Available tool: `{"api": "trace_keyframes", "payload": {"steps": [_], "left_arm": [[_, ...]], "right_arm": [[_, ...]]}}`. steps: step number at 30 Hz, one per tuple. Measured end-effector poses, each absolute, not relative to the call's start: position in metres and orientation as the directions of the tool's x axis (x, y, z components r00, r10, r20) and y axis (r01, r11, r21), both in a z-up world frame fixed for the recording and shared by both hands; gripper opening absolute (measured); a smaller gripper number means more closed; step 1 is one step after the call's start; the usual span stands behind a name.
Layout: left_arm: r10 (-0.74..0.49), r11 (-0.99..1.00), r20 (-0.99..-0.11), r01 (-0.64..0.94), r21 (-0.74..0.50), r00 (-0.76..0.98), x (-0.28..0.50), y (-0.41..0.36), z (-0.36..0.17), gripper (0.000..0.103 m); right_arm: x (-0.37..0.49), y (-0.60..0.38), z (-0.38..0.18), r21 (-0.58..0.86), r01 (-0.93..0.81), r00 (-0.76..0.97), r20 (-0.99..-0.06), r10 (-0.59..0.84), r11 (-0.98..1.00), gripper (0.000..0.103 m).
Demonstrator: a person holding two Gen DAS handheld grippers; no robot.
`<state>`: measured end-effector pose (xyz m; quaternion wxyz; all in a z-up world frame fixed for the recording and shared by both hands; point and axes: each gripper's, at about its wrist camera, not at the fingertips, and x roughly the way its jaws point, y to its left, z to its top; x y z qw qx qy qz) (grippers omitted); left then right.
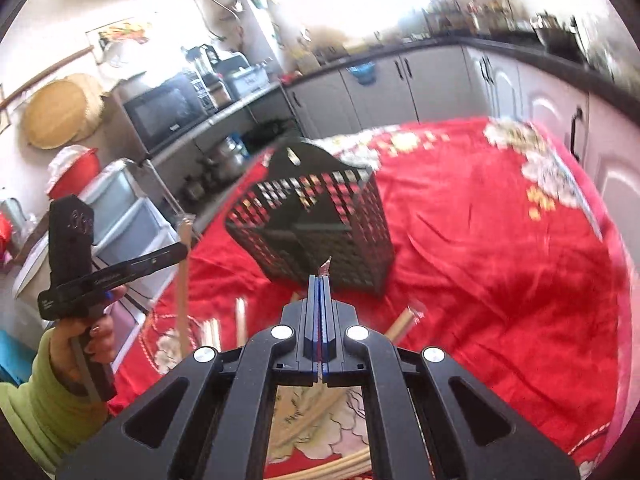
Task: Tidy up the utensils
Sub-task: 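Lift both held chopsticks and carry them over the grey slotted caddy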
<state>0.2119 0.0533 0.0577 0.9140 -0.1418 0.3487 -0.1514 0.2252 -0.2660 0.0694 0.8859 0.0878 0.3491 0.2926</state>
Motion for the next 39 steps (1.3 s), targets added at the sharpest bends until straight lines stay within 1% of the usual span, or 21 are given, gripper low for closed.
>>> {"api": "trace_keyframes", "payload": {"steps": [8, 19, 23, 26, 31, 39], "left_arm": [[-0.375, 0.905, -0.474, 0.203, -0.373, 0.797, 0.217, 0.049, 0.107, 0.003], [-0.226, 0.954, -0.294, 0.150, -0.261, 0.929, 0.239, 0.032, 0.165, 0.003], [-0.185, 0.963, -0.246, 0.125, -0.238, 0.951, 0.253, 0.027, 0.178, 0.003], [-0.158, 0.971, -0.224, 0.110, -0.213, 0.962, 0.263, 0.023, 0.182, 0.003], [-0.127, 0.977, -0.197, 0.089, -0.192, 0.972, 0.279, 0.018, 0.178, 0.003], [-0.112, 0.978, -0.161, 0.080, -0.195, 0.980, 0.297, 0.017, 0.155, 0.003]], "right_arm": [[0.219, -0.265, 0.112, 0.309, -0.504, 0.647, -0.484, 0.589, 0.807, 0.001], [0.235, -0.265, 0.170, 0.263, -0.531, 0.725, -0.352, 0.593, 0.805, 0.001], [0.244, -0.256, 0.190, 0.249, -0.551, 0.737, -0.303, 0.604, 0.796, 0.001], [0.255, -0.248, 0.200, 0.241, -0.558, 0.747, -0.272, 0.607, 0.794, 0.001], [0.273, -0.241, 0.209, 0.262, -0.559, 0.749, -0.248, 0.614, 0.787, 0.001], [0.305, -0.233, 0.216, 0.317, -0.559, 0.741, -0.223, 0.633, 0.766, 0.001]]}}
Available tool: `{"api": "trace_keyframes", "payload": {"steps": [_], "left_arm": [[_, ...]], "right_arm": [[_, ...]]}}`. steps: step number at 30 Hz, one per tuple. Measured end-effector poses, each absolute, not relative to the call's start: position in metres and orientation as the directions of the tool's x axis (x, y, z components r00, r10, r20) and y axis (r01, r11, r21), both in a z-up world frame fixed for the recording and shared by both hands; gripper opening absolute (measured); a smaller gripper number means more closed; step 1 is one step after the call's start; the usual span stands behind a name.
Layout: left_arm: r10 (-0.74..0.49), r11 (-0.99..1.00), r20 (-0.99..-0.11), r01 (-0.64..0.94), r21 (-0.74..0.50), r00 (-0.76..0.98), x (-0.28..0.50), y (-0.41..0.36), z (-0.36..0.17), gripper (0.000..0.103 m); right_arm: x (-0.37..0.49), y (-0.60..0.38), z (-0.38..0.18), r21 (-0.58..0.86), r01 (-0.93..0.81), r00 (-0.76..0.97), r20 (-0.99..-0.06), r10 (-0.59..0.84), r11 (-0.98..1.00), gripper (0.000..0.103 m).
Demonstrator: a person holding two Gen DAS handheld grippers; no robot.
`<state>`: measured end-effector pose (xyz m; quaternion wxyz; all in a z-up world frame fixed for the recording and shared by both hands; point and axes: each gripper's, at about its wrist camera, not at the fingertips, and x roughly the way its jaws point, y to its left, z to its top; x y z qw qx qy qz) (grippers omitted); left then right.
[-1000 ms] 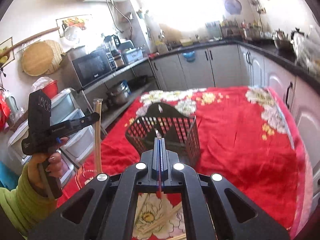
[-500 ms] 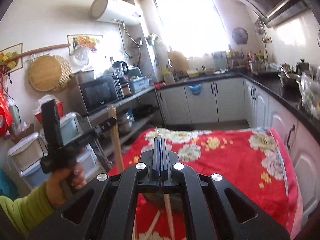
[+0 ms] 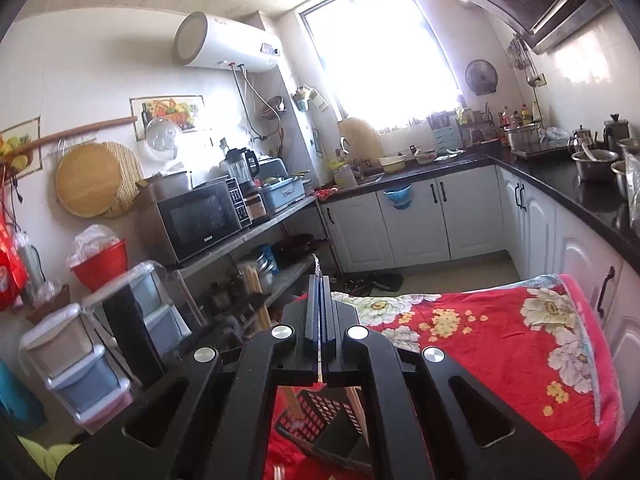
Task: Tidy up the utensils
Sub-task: 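Lift both held chopsticks and carry them over the grey slotted caddy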
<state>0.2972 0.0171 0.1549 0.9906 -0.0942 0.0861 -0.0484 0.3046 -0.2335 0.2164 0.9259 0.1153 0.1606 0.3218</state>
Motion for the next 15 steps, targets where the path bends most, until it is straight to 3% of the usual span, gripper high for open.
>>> {"api": "trace_keyframes", "payload": {"steps": [15], "left_arm": [[-0.125, 0.975, -0.171, 0.089, -0.203, 0.977, 0.303, 0.019, 0.103, 0.003]], "right_arm": [[0.320, -0.219, 0.172, 0.352, -0.518, 0.751, -0.250, 0.611, 0.780, 0.001]]}}
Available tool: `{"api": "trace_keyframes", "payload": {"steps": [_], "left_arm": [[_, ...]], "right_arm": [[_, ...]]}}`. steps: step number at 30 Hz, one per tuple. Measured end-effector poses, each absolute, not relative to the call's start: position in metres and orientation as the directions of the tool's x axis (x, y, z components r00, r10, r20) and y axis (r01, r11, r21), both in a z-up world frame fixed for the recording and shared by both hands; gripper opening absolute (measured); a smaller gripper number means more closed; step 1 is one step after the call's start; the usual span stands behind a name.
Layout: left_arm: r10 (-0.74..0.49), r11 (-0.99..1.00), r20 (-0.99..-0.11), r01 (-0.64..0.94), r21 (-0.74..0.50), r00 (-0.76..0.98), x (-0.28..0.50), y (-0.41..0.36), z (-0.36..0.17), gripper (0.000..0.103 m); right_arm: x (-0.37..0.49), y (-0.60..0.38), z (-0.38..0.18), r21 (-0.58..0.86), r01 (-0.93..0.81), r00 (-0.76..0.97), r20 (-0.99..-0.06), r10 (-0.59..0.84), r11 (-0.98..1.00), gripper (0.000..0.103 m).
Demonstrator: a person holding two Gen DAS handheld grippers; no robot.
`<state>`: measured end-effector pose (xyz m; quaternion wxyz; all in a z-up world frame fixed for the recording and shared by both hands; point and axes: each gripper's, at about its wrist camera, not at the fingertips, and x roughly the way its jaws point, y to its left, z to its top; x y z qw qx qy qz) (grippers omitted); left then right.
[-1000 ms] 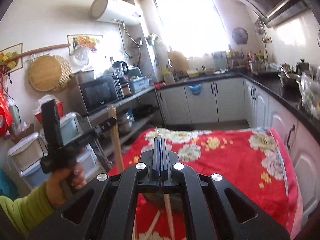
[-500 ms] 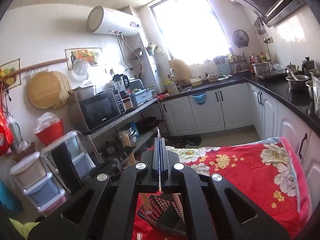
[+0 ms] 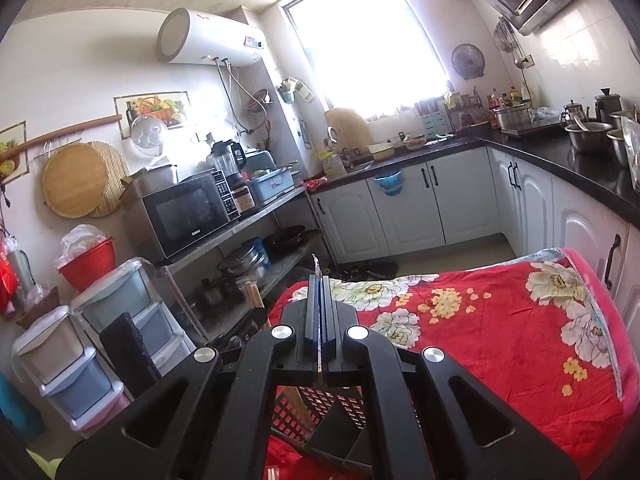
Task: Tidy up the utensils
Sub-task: 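Lift both held chopsticks and carry them over the grey slotted caddy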
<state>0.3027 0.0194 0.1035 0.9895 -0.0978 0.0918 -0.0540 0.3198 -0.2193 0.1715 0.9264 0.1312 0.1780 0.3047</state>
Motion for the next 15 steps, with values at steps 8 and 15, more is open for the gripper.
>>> {"api": "trace_keyframes", "payload": {"steps": [8, 15], "left_arm": [[-0.155, 0.968, -0.227, 0.101, -0.231, 0.961, 0.293, 0.029, 0.088, 0.004], [-0.172, 0.956, -0.288, 0.090, -0.279, 0.942, 0.277, 0.037, 0.089, 0.027]], "right_arm": [[0.322, -0.223, 0.144, 0.369, -0.471, 0.768, -0.275, 0.579, 0.801, 0.001], [0.321, -0.237, 0.125, 0.398, -0.413, 0.787, -0.296, 0.541, 0.819, 0.001]]}}
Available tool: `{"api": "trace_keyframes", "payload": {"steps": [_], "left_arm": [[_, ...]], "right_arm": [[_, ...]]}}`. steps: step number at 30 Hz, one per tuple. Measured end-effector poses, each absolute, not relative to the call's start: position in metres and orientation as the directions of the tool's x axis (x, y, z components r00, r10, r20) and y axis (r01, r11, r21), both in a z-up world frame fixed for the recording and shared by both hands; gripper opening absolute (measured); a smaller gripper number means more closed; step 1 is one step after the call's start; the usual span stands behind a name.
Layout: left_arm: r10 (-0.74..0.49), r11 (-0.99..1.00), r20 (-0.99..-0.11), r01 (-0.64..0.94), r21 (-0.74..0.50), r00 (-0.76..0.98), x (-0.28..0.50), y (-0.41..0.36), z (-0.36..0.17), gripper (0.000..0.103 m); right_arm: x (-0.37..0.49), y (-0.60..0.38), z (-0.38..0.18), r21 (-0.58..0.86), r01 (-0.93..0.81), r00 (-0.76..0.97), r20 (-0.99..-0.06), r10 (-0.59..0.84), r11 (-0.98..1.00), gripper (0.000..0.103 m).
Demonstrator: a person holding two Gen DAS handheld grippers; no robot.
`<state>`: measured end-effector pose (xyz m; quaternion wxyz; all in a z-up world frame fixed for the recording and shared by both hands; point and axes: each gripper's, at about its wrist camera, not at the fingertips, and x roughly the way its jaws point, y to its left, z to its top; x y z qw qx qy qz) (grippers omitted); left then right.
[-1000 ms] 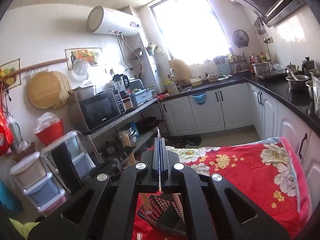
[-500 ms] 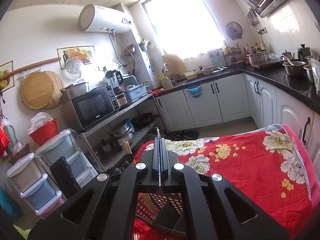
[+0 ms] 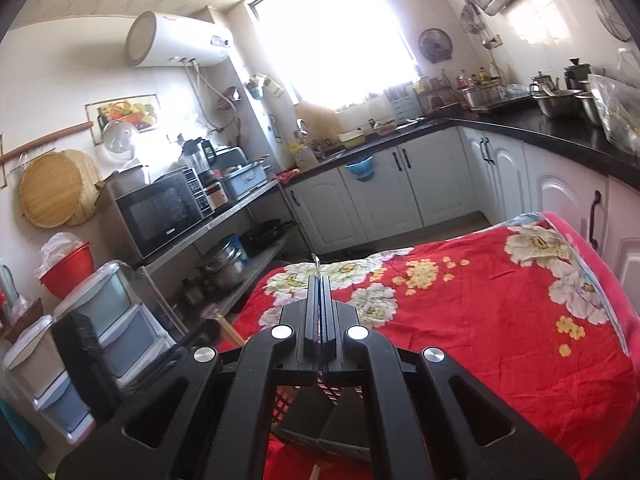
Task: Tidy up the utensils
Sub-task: 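Lift both held chopsticks and carry them over the grey slotted caddy, then lower the chopsticks into the caddy and open both grippers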
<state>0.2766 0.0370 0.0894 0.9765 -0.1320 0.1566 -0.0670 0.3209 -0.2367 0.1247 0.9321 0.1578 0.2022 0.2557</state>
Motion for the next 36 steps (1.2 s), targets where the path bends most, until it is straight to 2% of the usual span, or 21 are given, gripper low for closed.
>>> {"api": "trace_keyframes", "payload": {"steps": [7, 14, 16, 20, 24, 31, 36], "left_arm": [[-0.195, 0.942, -0.357, 0.074, -0.327, 0.914, 0.257, 0.041, 0.087, 0.045], [-0.231, 0.926, -0.387, 0.080, -0.369, 0.892, 0.237, 0.048, 0.082, 0.063], [-0.229, 0.926, -0.392, 0.075, -0.369, 0.891, 0.232, 0.049, 0.080, 0.064], [-0.233, 0.923, -0.402, 0.072, -0.377, 0.885, 0.223, 0.051, 0.077, 0.068], [-0.225, 0.928, -0.399, 0.071, -0.365, 0.889, 0.213, 0.052, 0.076, 0.073], [-0.222, 0.929, -0.393, 0.071, -0.363, 0.892, 0.198, 0.054, 0.075, 0.088], [-0.225, 0.927, -0.401, 0.069, -0.368, 0.888, 0.189, 0.053, 0.072, 0.092]], "right_arm": [[0.314, -0.248, 0.118, 0.388, -0.365, 0.808, -0.319, 0.495, 0.847, 0.001], [0.305, -0.254, 0.116, 0.373, -0.345, 0.816, -0.334, 0.472, 0.861, 0.003], [0.303, -0.257, 0.114, 0.377, -0.338, 0.815, -0.340, 0.469, 0.862, 0.013], [0.297, -0.259, 0.113, 0.364, -0.332, 0.818, -0.348, 0.458, 0.870, 0.020], [0.286, -0.260, 0.112, 0.333, -0.330, 0.827, -0.349, 0.440, 0.883, 0.034], [0.260, -0.261, 0.111, 0.264, -0.333, 0.847, -0.340, 0.410, 0.906, 0.054], [0.245, -0.263, 0.107, 0.231, -0.334, 0.847, -0.353, 0.399, 0.914, 0.060]]}}
